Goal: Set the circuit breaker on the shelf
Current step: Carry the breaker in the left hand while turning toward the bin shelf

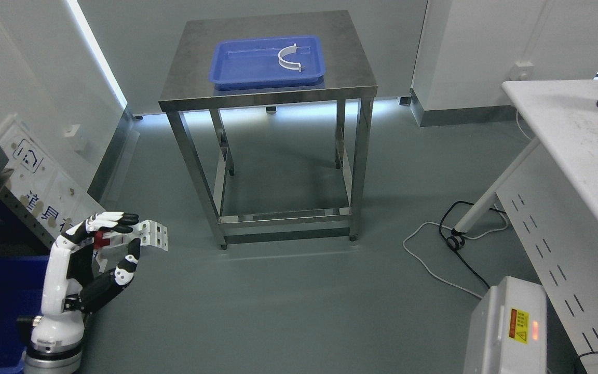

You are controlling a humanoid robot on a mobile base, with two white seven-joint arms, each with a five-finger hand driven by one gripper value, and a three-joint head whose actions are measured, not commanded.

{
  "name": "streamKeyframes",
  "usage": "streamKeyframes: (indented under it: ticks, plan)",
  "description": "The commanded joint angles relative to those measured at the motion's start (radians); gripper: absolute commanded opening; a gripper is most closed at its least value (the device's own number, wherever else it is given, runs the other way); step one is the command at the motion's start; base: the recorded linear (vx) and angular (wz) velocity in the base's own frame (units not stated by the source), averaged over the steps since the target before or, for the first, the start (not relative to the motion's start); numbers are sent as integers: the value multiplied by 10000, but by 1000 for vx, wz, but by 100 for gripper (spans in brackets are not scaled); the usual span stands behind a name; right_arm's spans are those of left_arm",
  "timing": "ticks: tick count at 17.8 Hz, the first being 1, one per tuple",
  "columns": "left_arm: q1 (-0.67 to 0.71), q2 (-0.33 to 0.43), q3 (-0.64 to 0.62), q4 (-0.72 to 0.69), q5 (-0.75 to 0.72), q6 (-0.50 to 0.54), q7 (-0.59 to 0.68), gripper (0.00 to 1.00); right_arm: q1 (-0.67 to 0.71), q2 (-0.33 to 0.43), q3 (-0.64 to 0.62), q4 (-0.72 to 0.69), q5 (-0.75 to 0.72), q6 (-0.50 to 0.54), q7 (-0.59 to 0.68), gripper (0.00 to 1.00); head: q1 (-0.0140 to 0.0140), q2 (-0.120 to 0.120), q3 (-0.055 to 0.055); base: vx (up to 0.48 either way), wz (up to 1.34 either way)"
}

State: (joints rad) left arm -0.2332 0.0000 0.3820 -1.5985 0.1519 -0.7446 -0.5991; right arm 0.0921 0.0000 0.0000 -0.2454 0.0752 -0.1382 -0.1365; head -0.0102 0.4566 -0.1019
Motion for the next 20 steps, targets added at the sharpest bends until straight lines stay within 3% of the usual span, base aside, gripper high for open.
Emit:
streamKeyframes:
  ticks: [1,10,20]
  plan:
    - [-198,175,-323,-382,0,21,39,3,0,-175,199,15,0,2165,-1,100,0,0,0,-320,95]
    - [-1317,175,-338,-382,-168,542,101,3,0,-175,199,0,0,2165,-1,100,0,0,0,-323,270]
    - [-4797,322,-154,-230,-3264,2519,24,3,0,-175,199,0,0,2165,-1,100,0,0,0,-192,925]
